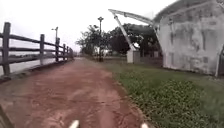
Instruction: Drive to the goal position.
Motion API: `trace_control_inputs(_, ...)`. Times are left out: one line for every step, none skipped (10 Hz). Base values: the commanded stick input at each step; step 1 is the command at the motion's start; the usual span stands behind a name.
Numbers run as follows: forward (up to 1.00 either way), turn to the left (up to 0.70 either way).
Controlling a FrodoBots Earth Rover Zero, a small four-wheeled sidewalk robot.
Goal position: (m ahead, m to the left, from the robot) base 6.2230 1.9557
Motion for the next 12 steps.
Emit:
trace_control_inputs(0.7, 0.27)
trace_control_inputs(0.7, 0.27)
trace_control_inputs(0.7, 0.27)
trace_control_inputs(0.7, 0.27)
trace_control_inputs(0.7, 0.27)
trace_control_inputs(0.7, 0.07)
trace_control_inputs(0.7, 0.0)
trace_control_inputs(0.7, 0.0)
trace_control_inputs(0.7, 0.06)
trace_control_inputs(0.7, 0.27)
trace_control_inputs(0.7, 0.27)
trace_control_inputs(0.7, 0.27)
